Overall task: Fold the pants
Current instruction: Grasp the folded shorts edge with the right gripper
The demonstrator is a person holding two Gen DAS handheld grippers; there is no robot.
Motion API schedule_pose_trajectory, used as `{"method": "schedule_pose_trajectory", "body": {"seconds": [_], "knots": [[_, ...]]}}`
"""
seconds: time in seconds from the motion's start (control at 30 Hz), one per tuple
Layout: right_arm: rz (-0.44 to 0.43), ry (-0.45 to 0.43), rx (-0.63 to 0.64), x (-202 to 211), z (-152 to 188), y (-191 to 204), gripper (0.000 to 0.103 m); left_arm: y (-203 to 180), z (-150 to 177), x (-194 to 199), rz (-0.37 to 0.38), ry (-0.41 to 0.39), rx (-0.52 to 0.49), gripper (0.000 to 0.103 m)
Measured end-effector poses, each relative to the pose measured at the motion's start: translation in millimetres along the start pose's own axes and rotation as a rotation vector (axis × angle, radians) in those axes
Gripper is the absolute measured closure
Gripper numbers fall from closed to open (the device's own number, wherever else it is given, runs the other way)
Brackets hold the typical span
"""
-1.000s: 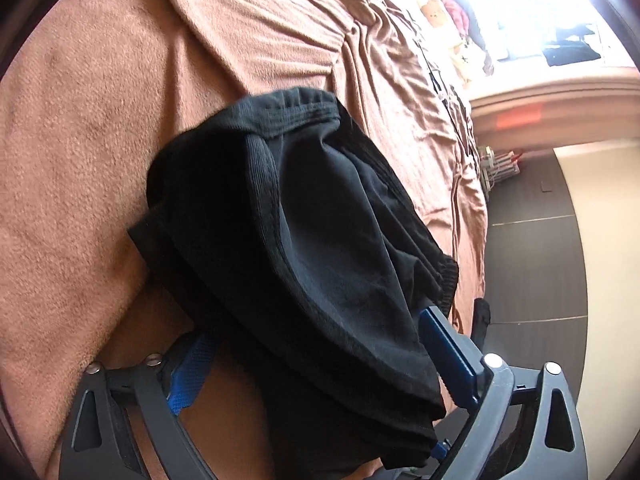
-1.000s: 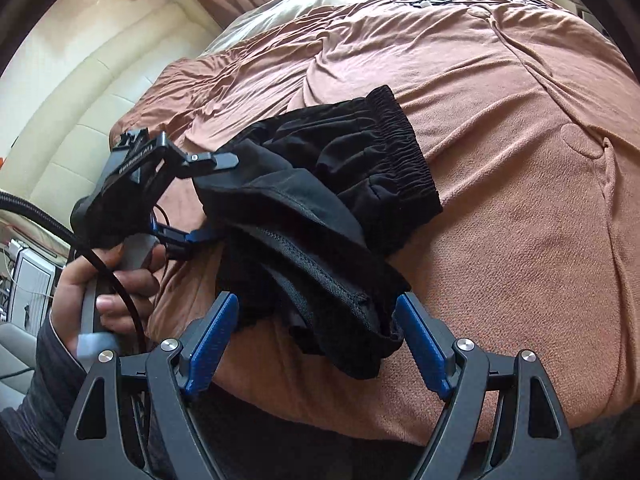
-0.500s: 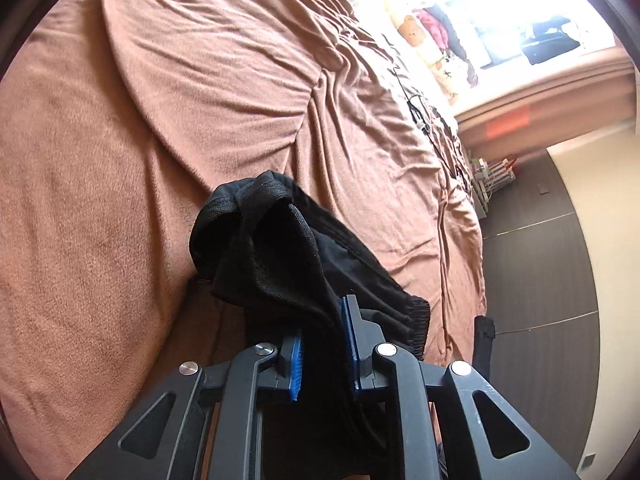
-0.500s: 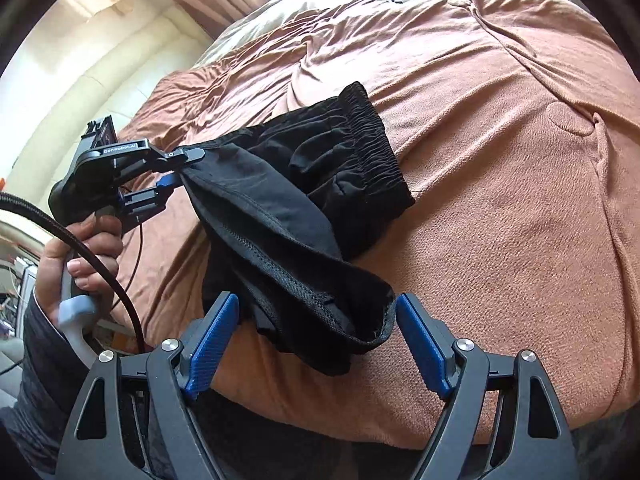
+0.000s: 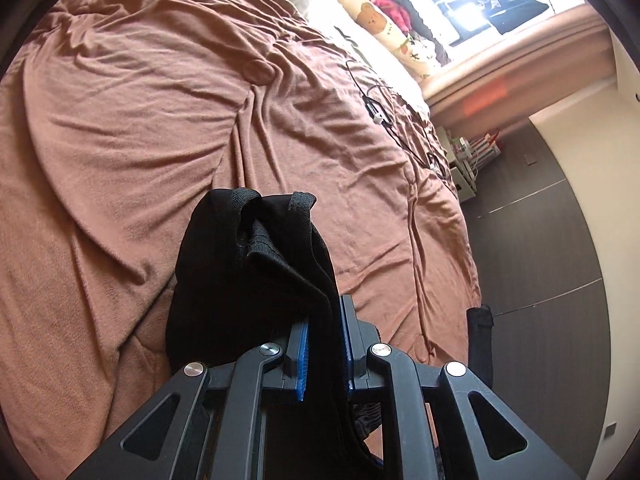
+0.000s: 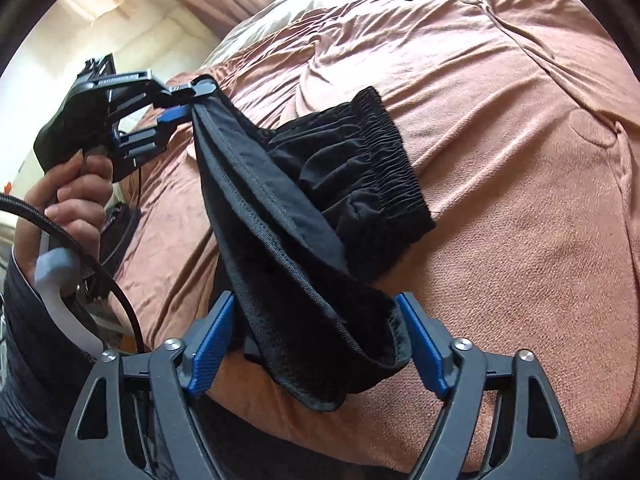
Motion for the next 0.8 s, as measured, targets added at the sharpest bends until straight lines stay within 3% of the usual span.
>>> {"method": "schedule_pose_trajectory", "body": {"seconds": [0.03,0.13,0.23,0.8], "knots": [[-0.011,-0.004,-0.024,1.5,0.9,-5.1,0.061,-2.5,-1.5,-3.3,-0.004,0.005,-0.008,0.088],[-0.018,-0.013,-0.062,2.9,2.6,-19.0,0.089,-8.4,-3.5,-14.7,-0.006,0.026,-0.022,0.090],[-0.034,-0.026,-0.056,8.5,7.2,-22.7,0.098,-15.1,-3.1,-28.1,-0.011,0.044,-0.040,0.090],[-0.042,-0.037,-0.046,37.6,33.3,-33.3,0.100,-54.4,21.4,-90.7,-0.004,0.169,-0.118,0.089]]}}
Point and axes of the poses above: each gripper's, at about its wrist camera, not at the fingertips, and x roughly against the way its jaws point, y to its left, z to its underside, the point moved 7 cm from there along -x, roughly the way its jaws point, and after that the axes turned 5 degrees about z, right-handed, at the moved point
